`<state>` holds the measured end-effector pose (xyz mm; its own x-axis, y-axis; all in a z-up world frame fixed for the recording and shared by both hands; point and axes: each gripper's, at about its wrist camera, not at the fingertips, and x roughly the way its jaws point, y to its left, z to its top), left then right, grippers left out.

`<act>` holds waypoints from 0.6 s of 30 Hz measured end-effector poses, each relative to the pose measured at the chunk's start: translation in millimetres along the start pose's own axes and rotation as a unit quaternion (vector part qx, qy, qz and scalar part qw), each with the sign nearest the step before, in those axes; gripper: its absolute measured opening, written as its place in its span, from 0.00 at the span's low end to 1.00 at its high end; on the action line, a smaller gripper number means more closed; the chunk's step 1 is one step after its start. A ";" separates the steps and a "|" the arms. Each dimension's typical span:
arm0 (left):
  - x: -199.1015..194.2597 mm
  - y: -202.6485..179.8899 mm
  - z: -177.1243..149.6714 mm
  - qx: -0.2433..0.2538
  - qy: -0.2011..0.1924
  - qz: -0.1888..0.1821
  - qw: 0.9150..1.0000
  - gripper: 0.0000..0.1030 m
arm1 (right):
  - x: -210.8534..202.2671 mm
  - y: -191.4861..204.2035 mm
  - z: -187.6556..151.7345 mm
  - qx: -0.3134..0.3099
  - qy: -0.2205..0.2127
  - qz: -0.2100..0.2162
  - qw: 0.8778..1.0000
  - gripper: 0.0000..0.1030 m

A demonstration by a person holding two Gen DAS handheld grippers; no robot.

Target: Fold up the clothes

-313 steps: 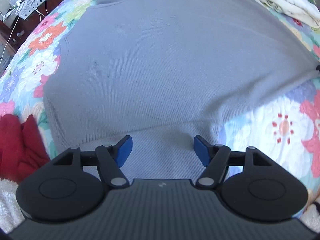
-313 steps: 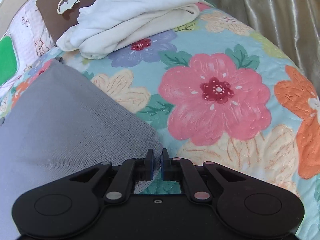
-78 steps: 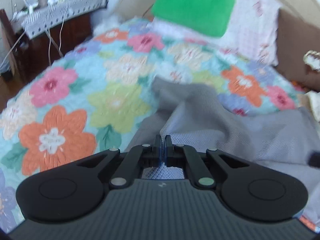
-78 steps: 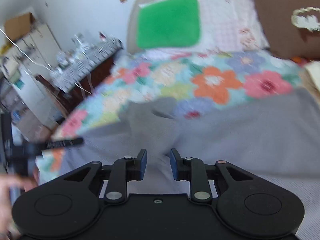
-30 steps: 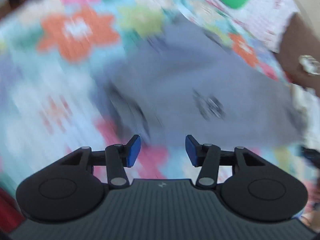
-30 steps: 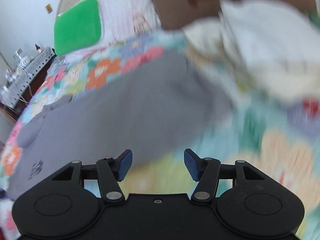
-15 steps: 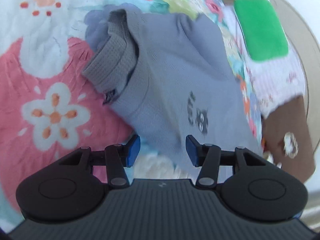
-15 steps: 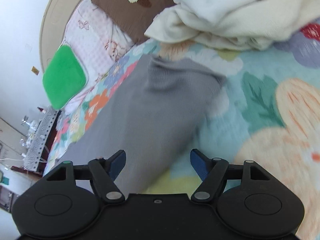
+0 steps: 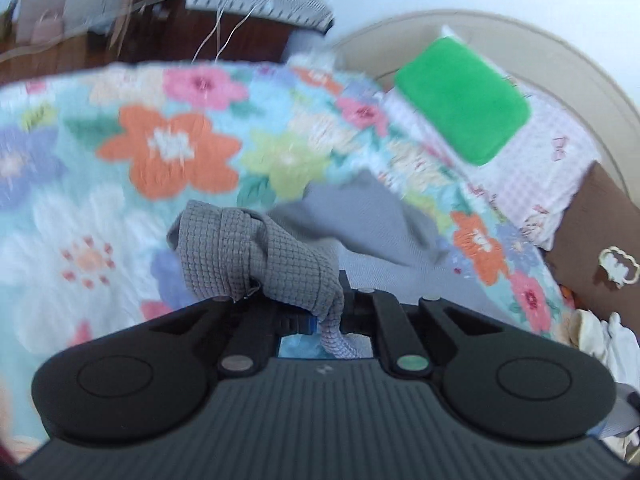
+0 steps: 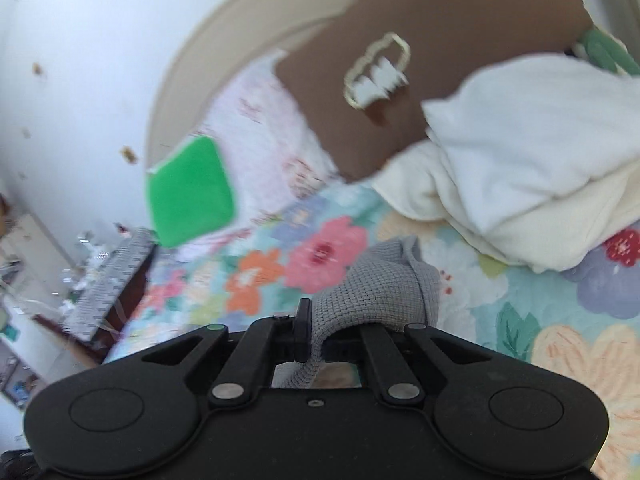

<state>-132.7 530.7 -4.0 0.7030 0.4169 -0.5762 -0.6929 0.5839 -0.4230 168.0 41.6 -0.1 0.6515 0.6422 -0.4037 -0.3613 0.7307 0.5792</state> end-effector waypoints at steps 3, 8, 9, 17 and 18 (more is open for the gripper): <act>-42.8 7.8 8.4 0.012 0.015 -0.019 1.000 0.07 | -62.3 10.8 7.0 -0.022 0.024 0.019 0.999 0.04; -89.0 17.7 -7.6 0.036 0.067 -0.024 0.997 0.07 | -128.8 6.8 -5.4 0.004 0.112 0.022 0.993 0.05; -93.9 17.2 -13.2 0.050 0.072 -0.021 0.996 0.07 | -132.9 3.7 -11.9 0.013 0.138 0.021 0.990 0.05; -40.2 -35.0 20.7 0.143 0.046 0.000 0.989 0.07 | -106.3 29.7 9.7 -0.061 0.121 0.009 0.991 0.05; -30.2 -43.4 31.5 0.151 0.038 0.002 0.988 0.07 | -103.9 37.5 22.9 -0.072 0.099 0.012 0.992 0.05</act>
<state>-118.8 514.8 53.8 0.6786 0.3727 -0.6329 -0.6084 0.7680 -0.2001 102.0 -3.0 79.8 0.5024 0.6823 -0.5311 -0.4760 0.7310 0.4889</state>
